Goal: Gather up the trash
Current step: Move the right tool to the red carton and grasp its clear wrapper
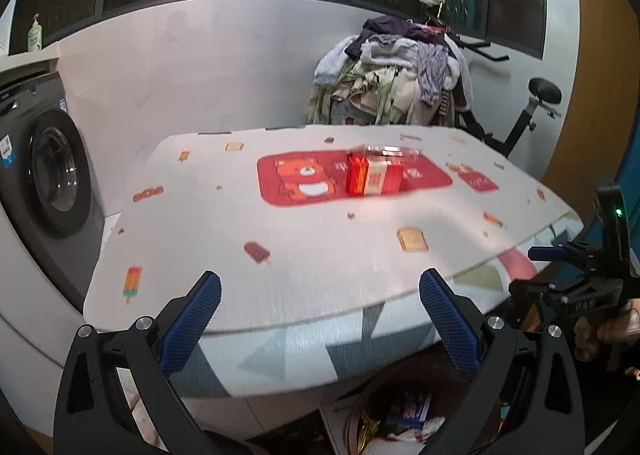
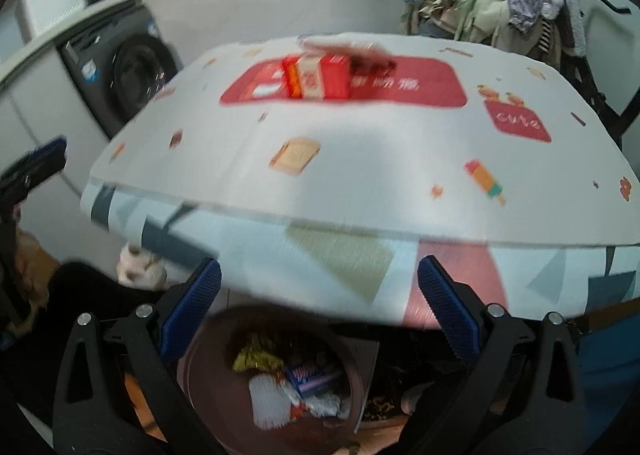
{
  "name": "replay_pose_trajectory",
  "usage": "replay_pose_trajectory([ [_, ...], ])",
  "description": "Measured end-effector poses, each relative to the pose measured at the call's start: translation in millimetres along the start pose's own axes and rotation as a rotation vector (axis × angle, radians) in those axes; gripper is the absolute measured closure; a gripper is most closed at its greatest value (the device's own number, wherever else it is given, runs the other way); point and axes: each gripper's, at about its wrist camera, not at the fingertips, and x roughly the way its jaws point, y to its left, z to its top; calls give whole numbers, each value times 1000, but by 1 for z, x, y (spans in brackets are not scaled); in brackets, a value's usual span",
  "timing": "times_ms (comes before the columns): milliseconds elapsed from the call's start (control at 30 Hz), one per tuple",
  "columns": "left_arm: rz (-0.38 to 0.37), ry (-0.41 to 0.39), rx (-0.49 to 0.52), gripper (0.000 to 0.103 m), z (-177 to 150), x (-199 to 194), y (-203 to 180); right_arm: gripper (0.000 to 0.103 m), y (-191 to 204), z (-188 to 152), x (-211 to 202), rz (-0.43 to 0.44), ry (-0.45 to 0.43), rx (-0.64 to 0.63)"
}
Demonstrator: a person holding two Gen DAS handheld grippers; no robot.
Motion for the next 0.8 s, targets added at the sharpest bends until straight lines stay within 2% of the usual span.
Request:
replay_pose_trajectory([
  [167,-12,9,-25,6,15,13,10,6,-11,37,5,-11,-45,21],
  [367,-4,15,0,6,23,34,13,6,-41,92,20,92,-107,136],
  [400,-8,17,1,6,25,39,14,9,-44,99,23,107,-114,142],
  [433,-14,21,-1,6,26,44,14,17,-48,108,29,121,-117,147],
  [600,-34,42,-1,6,35,71,14,33,-76,156,76,161,-93,219],
  [733,-51,53,13,6,50,96,9,37,-106,187,117,236,-62,338],
  [800,-61,57,15,6,56,106,6,38,-119,196,140,305,-36,420],
])
